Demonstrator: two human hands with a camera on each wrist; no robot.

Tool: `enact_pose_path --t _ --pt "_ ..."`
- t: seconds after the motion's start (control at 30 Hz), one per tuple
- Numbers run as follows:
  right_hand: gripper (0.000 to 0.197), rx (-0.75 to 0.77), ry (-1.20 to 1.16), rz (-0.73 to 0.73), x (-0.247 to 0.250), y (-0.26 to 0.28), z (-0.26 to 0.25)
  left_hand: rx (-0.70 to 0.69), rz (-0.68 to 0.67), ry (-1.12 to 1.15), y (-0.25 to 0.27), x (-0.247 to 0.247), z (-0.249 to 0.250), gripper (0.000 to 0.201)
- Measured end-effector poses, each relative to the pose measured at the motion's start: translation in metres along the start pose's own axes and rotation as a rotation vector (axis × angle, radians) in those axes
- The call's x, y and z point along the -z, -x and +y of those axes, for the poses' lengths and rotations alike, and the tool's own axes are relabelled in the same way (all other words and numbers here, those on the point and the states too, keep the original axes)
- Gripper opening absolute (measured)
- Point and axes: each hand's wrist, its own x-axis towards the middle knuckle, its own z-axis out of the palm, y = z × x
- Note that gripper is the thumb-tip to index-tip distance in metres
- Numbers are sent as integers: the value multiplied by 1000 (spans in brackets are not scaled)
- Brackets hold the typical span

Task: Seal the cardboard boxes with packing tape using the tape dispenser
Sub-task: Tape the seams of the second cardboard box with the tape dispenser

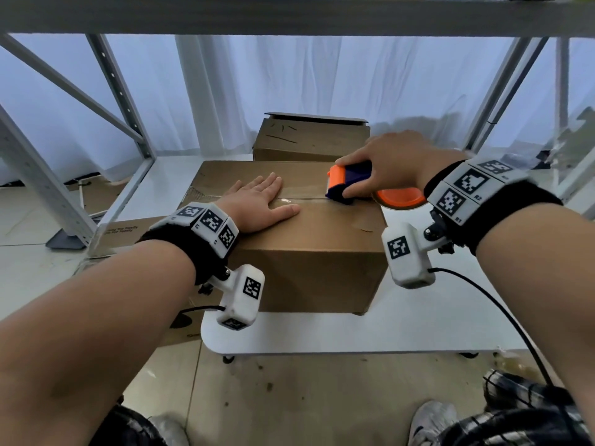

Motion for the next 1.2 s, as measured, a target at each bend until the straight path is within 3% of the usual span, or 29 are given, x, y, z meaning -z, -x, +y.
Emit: enact_pose_path --t 0.2,0.4,0.7,1.2 --pt "64 -26 -131 41 -7 1 11 39 -16 7 4 1 4 86" --pt "64 -17 -117 25 -9 0 11 72 -59 -24 3 5 17 93" --pt "66 -18 -116 34 -10 -1 12 -59 -53 -13 -6 2 61 89" --pt "66 26 -46 61 -2 -15 -16 -82 -17 20 -2 -3 25 85"
